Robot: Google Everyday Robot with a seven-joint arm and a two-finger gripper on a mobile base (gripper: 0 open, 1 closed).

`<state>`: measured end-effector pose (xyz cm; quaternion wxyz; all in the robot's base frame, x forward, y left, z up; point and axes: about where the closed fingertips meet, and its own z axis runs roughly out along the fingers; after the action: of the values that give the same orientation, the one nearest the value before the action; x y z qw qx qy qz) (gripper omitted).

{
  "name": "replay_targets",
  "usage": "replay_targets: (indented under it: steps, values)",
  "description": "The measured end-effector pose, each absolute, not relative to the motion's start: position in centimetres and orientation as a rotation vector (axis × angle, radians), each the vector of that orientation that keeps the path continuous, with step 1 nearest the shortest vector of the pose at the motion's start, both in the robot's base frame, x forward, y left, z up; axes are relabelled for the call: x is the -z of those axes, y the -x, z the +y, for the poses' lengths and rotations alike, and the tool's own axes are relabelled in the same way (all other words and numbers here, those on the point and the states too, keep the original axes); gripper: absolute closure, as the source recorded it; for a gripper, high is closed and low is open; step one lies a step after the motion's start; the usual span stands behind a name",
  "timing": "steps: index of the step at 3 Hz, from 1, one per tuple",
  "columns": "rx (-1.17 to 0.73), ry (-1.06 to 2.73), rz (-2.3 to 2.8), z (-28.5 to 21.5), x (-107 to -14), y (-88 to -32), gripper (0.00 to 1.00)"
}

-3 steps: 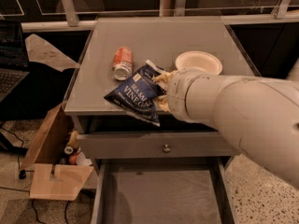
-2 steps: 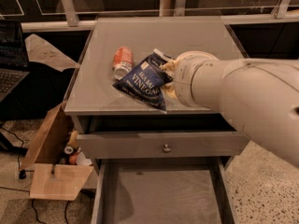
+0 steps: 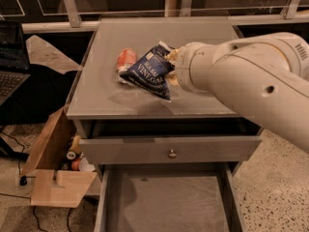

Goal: Pick blue chip bag from middle drawer and place on counter

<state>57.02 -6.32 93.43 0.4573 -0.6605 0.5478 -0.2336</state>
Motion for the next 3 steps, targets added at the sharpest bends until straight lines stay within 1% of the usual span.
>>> replay_targets:
  steps: [1, 2, 3]
  values:
    - [0.572, 1.649, 1.359, -5.16, -92.39, -59.45, 1.00]
    - [0.579, 1.655, 1.349, -4.64, -92.56, -59.59, 0.82]
    - [0.579, 1.655, 1.349, -4.64, -92.56, -59.59, 0.59]
